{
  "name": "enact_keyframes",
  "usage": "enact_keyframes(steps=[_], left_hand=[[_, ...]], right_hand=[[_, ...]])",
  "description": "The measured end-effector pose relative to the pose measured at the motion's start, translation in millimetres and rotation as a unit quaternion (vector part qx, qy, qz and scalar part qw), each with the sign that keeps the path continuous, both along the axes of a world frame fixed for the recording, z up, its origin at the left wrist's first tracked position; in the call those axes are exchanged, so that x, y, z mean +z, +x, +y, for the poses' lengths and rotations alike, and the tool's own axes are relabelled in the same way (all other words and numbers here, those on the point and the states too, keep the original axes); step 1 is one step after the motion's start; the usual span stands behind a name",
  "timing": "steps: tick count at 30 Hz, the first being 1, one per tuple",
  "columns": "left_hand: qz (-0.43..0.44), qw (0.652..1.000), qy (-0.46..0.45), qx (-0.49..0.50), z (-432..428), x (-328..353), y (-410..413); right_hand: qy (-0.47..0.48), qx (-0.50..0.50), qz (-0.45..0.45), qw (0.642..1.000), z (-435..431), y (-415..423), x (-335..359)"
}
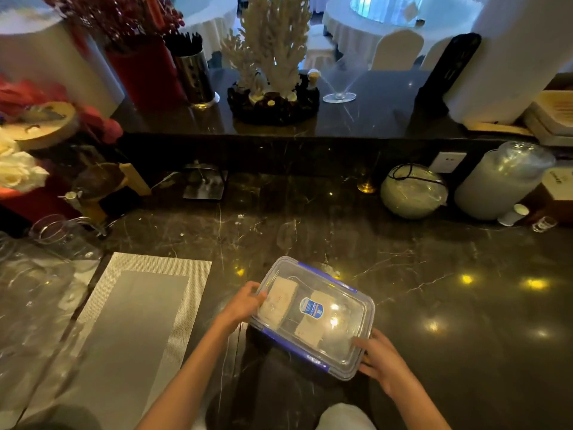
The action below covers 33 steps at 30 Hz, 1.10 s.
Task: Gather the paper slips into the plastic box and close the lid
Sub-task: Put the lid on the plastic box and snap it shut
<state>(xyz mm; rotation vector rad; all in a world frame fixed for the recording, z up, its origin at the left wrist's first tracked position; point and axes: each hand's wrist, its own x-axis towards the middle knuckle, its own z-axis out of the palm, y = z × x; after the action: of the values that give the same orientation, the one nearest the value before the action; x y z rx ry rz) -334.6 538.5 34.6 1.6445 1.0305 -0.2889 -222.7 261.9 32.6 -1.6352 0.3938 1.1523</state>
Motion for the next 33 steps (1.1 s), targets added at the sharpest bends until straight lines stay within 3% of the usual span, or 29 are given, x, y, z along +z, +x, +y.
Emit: enact_keyframes(steps=[11,15,17,19,21,26,33], left_hand=[[-0.057,0.99,-0.054,0.117,59.1,-16.9,66.2],[-0.093,0.989,-0.018,0.113,66.1,-29.2,83.6],[-0.085,0.987,0.105,0.09,54.3,-34.6,87.5],[-0.092,0.96,0.265,0.022,34.0,-41.9,83.2],[-0.1,0.929,0.351,-0.062,14.6,-50.5,73.6],[-0.036,0.88,0.435,-0.187,-8.7,-71.7,55.8],[-0.014,0.851,0.469,-0.234,21.1,-80.8,78.0]], right_hand=[[0.033,0.028,-0.093,0.995,106.5,126.9,5.7],[0.013,0.068,-0.167,0.984,126.0,149.0,-1.7],[-0.06,0.118,-0.278,0.952,129.9,145.3,-6.7],[-0.153,0.193,-0.42,0.873,127.3,129.3,-12.9],[-0.171,0.262,-0.512,0.8,120.2,104.4,-18.1],[-0.213,0.412,-0.523,0.715,104.0,64.5,-35.8],[-0.234,0.444,-0.55,0.668,124.2,94.7,-45.4]])
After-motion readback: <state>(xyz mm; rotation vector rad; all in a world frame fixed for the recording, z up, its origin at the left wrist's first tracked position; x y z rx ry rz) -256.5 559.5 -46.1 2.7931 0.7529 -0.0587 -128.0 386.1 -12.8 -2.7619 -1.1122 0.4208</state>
